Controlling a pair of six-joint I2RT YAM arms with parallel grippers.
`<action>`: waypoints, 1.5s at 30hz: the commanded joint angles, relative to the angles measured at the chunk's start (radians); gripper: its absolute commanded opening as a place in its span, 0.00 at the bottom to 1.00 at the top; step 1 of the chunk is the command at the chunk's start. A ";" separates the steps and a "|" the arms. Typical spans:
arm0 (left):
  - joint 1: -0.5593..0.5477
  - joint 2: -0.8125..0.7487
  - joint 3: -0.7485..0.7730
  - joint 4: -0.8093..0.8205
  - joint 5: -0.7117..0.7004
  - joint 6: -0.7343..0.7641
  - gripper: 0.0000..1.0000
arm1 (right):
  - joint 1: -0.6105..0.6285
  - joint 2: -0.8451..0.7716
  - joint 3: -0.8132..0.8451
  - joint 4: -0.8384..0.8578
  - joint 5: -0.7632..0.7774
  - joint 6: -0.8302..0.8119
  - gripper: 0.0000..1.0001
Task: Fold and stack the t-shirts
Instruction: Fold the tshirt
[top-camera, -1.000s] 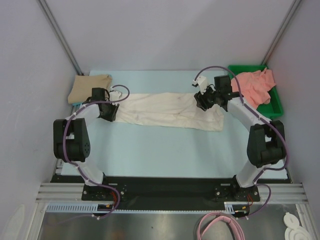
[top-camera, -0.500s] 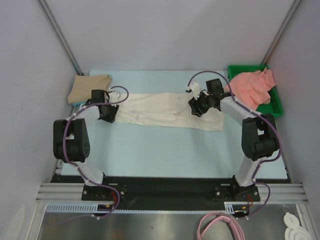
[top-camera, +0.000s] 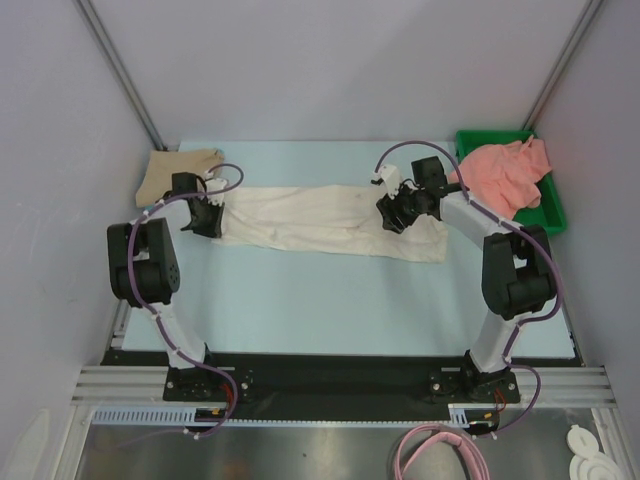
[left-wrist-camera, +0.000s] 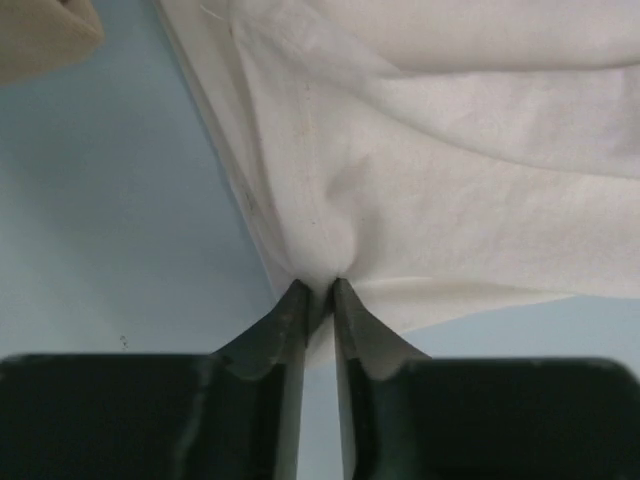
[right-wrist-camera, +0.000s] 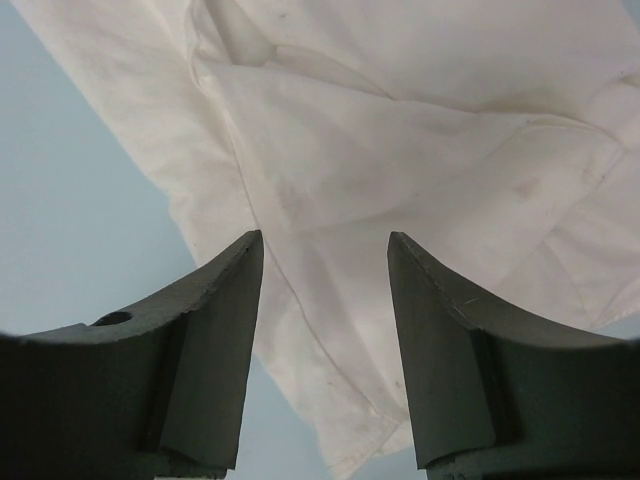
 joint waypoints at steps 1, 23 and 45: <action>0.019 0.021 0.043 -0.052 0.099 -0.007 0.17 | 0.004 0.005 0.034 -0.008 -0.016 -0.014 0.57; 0.022 -0.255 -0.179 -0.027 0.065 -0.016 0.41 | 0.051 0.081 0.062 -0.030 0.019 -0.047 0.59; 0.005 -0.111 -0.147 -0.030 0.090 -0.010 0.34 | 0.082 0.126 0.055 -0.004 0.188 -0.072 0.22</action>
